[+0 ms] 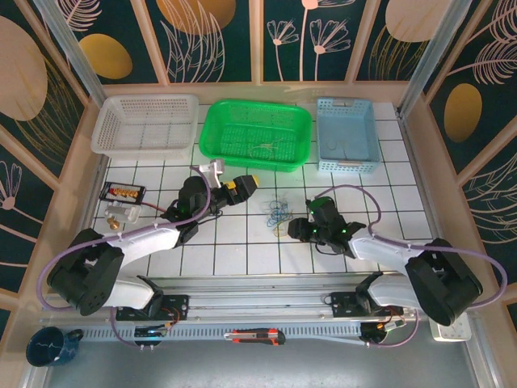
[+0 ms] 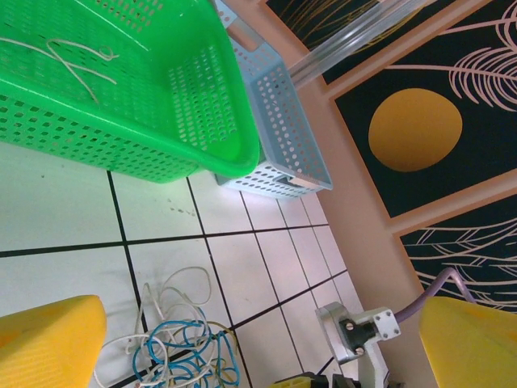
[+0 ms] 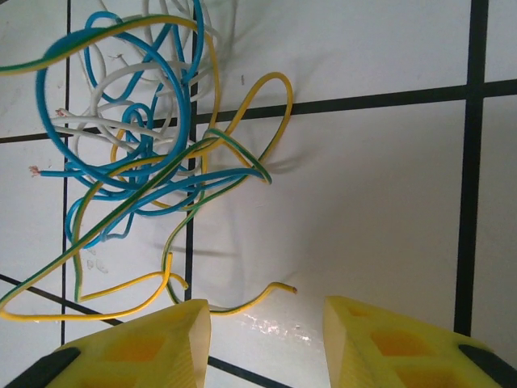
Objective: Untangle the cables
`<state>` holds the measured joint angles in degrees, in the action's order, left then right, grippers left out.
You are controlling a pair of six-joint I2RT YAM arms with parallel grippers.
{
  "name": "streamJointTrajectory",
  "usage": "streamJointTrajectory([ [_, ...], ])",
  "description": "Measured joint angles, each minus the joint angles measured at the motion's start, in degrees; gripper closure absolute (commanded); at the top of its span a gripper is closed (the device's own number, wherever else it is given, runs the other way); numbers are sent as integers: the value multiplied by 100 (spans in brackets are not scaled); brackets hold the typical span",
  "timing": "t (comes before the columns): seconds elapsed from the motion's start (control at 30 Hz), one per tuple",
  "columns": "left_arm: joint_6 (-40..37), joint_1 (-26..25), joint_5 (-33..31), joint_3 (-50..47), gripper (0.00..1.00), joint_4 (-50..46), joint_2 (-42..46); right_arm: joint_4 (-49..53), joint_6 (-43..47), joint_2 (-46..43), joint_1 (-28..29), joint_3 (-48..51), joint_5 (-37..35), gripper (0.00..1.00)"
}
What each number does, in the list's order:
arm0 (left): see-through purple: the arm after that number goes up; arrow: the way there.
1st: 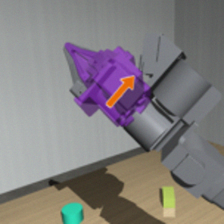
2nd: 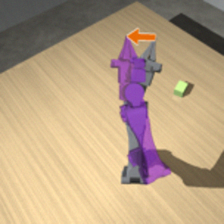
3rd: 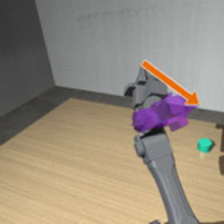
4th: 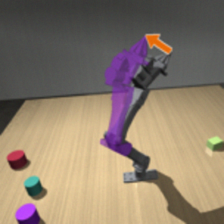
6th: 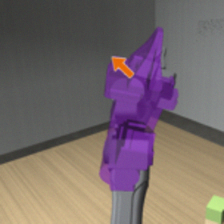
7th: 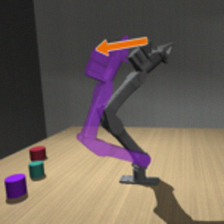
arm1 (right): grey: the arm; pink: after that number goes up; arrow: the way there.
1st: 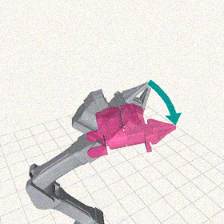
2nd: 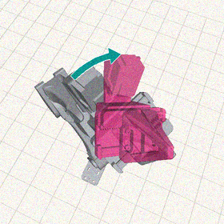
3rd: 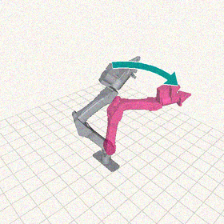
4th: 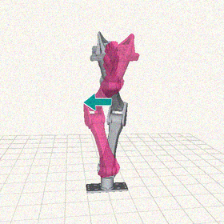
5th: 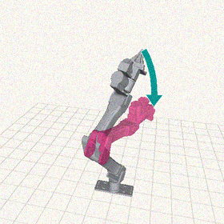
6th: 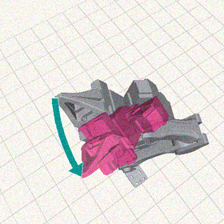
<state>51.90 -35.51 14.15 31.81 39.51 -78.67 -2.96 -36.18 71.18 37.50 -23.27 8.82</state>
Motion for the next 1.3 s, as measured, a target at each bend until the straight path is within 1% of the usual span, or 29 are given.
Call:
streamJointTrajectory([
  [0.2,0,0,0,0,1,37,-9,-140,-22,350,0,-127,0,60],
  [0.3,0,0,0,0,1,48,-9,-122,-26,507,0,-282,-31,63],
  [0.37,0,0,0,0,1,57,-9,-55,-46,656,0,-448,-116,65],
  [0.53,2,0,0,-59,1,101,-9,212,-92,896,116,-739,-374,67],
  [0.87,0,0,2,-160,1,160,-13,645,-328,962,581,-850,-929,65],
  [0.93,0,0,17,-162,1,195,-22,645,-363,962,616,-850,-992,60],
  [0.97,0,0,22,-162,1,219,-33,645,-382,960,647,-852,-1032,59],
  [1.2,0,0,37,-162,1,293,-79,848,-380,905,831,-892,-1215,65],
  [1.3,0,0,37,-168,1,358,-79,968,-378,839,874,-892,-1250,65],
])
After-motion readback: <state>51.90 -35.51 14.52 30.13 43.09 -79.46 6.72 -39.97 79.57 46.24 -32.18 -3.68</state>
